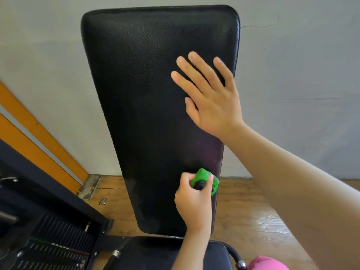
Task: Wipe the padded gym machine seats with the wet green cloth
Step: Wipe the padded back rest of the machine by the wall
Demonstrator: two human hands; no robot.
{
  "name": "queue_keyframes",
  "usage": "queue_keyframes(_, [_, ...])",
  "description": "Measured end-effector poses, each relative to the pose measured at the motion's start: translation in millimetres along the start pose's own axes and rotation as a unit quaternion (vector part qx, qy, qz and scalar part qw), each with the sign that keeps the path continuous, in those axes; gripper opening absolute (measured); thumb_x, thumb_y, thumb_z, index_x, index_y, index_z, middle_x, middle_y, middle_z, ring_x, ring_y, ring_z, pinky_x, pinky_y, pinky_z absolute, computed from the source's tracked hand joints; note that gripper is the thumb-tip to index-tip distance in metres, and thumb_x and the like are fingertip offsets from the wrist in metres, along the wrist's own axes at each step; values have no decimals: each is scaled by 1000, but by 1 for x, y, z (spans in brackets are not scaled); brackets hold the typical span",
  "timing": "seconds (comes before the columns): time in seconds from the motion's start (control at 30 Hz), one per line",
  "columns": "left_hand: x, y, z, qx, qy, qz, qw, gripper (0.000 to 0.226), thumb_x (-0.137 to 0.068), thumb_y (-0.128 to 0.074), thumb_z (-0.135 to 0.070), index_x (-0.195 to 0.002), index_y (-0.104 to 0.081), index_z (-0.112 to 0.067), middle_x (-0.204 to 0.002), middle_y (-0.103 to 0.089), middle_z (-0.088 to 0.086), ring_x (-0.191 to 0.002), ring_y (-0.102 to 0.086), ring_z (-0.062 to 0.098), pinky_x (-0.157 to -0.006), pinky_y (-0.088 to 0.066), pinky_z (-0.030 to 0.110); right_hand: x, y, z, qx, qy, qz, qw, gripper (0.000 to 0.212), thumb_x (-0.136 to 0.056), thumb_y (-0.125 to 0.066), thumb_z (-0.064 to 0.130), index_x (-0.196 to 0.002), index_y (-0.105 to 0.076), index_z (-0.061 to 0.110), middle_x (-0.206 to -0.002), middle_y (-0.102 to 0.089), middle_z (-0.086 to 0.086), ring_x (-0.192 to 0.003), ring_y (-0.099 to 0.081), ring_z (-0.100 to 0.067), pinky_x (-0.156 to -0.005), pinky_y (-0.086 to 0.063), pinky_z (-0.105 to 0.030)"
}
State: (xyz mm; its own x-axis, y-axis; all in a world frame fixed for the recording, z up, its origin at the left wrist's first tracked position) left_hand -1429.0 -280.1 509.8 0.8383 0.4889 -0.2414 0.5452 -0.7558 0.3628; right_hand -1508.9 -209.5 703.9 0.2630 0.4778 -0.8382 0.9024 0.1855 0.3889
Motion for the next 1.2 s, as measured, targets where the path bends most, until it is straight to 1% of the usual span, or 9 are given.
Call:
queue_keyframes(0.13, [-31,0,-63,-49,-124,23,991,28,-78,-74,-44,-83,-53,-27,-72,-54,-19,-66,-56,-2,-58,-48,15,0,-2,2,-12,28,72,997,51,-97,-41,24,-148,-37,19,-156,-33,-5,-145,-28,-26,-118,-13,-46])
queue_keyframes(0.23, [-35,-3,-78,-74,-152,39,985,30,-79,-75,-43,-84,-50,-27,-74,-55,-17,-67,-59,3,-58,-52,24,6,8,3,-44,24,126,991,59,-92,-49,15,-149,-35,17,-158,-27,-8,-147,-20,-27,-120,-9,-47])
queue_keyframes(0.33, [-30,-3,-60,-91,-139,56,984,31,-77,-79,-33,-85,-50,-26,-77,-60,-13,-70,-62,8,-59,-53,28,39,30,2,-77,-65,138,985,61,-87,-57,9,-145,-41,17,-157,-30,-8,-147,-18,-25,-120,-11,-45])
queue_keyframes(0.5, [-17,3,-20,-113,-89,79,986,25,-79,-75,-36,-85,-53,-25,-77,-59,-16,-70,-61,2,-58,-43,12,155,39,15,-230,-307,173,907,37,-85,-55,11,-122,-55,19,-132,-56,-4,-124,-43,-19,-100,-48,-47])
queue_keyframes(0.63, [-12,9,9,-29,7,126,992,20,-80,-77,-28,-87,-59,-22,-79,-62,-14,-73,-63,1,-54,-46,10,208,33,70,-352,-389,228,820,44,-83,-64,14,-124,-54,27,-128,-54,13,-120,-44,0,-101,-46,-28])
queue_keyframes(0.83, [-16,9,16,69,80,238,966,17,-84,-73,-23,-97,-63,-24,-89,-67,-8,-79,-69,8,-59,-56,19,212,27,94,-366,-451,237,779,59,-79,-77,27,-133,-52,24,-134,-51,13,-123,-36,7,-94,-29,3])
queue_keyframes(1.07, [-8,11,-2,91,21,353,931,15,-92,-62,-29,-106,-66,-32,-97,-71,-18,-95,-64,-6,-79,-52,13,206,21,70,-348,-529,204,747,47,-80,-76,28,-123,-58,22,-114,-57,15,-105,-51,1,-84,-41,-5])
queue_keyframes(1.13, [-15,23,2,73,-17,319,945,14,-93,-59,-28,-105,-67,-31,-97,-71,-18,-96,-65,-4,-80,-51,13,214,20,67,-370,-557,187,720,41,-81,-76,23,-119,-60,22,-111,-62,15,-103,-57,1,-86,-48,-11])
queue_keyframes(1.2, [-31,49,13,58,-48,211,975,13,-93,-58,-23,-101,-67,-28,-94,-71,-14,-94,-65,0,-79,-51,16,220,24,61,-397,-589,148,688,37,-83,-75,15,-114,-61,28,-107,-63,15,-100,-60,0,-84,-51,-17])
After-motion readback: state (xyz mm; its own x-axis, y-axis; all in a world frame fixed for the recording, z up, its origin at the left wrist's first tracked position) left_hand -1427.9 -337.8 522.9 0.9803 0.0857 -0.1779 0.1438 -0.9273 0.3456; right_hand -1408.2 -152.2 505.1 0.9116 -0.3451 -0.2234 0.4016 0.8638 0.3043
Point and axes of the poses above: each hand's wrist, its own x-axis away from the middle knuckle, its own y-axis out of the back of the hand, z = x × y, the point moved 8 cm from there along -x, towards the middle knuckle
